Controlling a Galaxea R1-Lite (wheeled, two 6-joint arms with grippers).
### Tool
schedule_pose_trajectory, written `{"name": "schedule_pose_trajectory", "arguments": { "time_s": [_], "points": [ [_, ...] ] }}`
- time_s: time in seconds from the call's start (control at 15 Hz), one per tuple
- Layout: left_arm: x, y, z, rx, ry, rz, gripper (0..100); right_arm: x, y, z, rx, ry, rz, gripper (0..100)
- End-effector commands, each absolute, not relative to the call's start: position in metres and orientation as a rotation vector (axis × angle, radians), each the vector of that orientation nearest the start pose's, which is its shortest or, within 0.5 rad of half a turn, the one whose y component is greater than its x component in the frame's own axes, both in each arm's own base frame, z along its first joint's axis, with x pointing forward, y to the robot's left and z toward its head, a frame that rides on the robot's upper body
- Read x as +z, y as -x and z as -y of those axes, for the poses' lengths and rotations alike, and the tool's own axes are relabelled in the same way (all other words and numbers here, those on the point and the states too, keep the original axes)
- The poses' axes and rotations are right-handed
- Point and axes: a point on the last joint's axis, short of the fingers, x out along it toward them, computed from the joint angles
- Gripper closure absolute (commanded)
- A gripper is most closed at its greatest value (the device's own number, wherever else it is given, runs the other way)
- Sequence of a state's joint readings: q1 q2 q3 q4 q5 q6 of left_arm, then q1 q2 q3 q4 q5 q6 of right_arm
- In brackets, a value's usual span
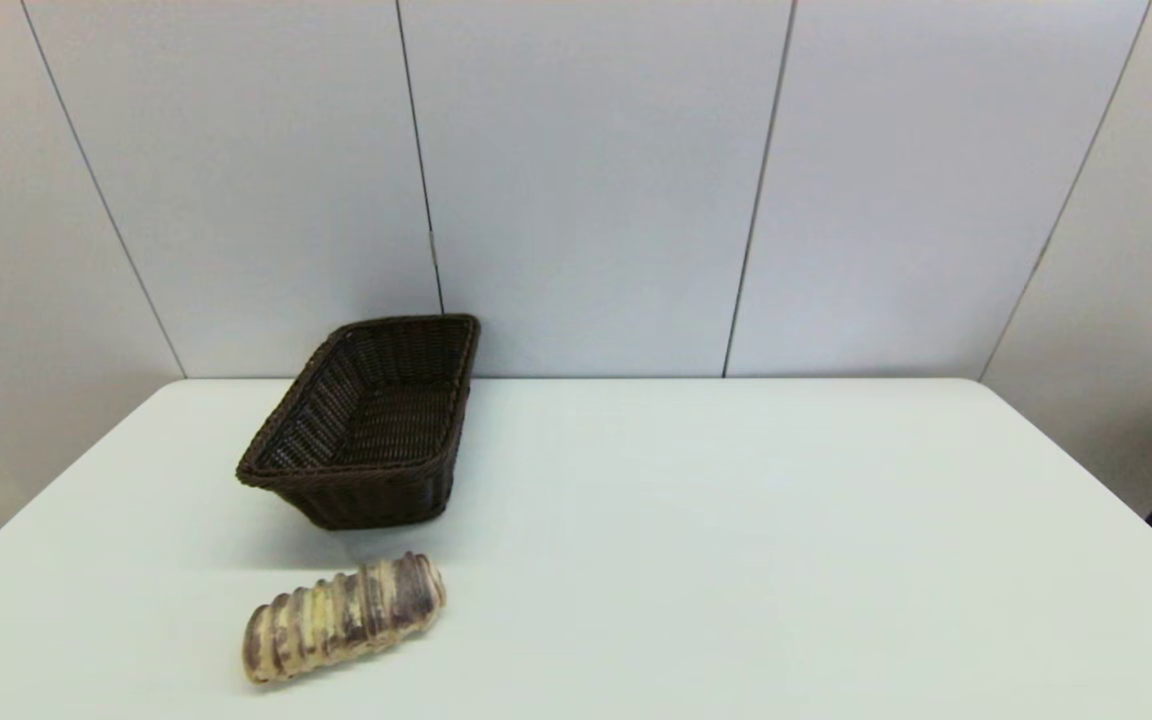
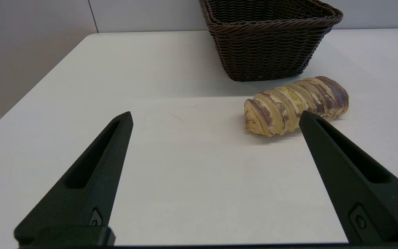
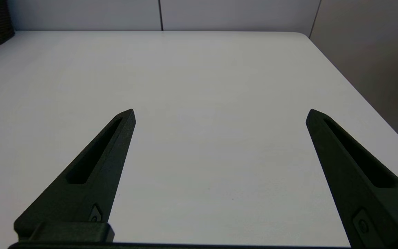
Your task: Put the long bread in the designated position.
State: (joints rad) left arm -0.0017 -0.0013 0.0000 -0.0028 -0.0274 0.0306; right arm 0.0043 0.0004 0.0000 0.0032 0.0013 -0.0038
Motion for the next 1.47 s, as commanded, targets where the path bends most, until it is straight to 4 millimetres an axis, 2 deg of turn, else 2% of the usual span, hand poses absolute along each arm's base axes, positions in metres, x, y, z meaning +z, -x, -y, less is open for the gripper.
{"name": "schedule_pose_trajectory", "arguments": {
  "time_s": [0.07, 1.47],
  "points": [
    [0.0754, 0.0227, 0.0006, -0.029, -0.031, 0.002, 0, 0.0752, 0.0227, 0.0001, 0.006, 0.005, -0.005, 0],
    [0.0754, 0.0227, 0.0006, -0.029, -0.031, 0.002, 0, 0.0752, 0.0227, 0.0001, 0.006, 0.003, -0.005, 0]
  ]
}}
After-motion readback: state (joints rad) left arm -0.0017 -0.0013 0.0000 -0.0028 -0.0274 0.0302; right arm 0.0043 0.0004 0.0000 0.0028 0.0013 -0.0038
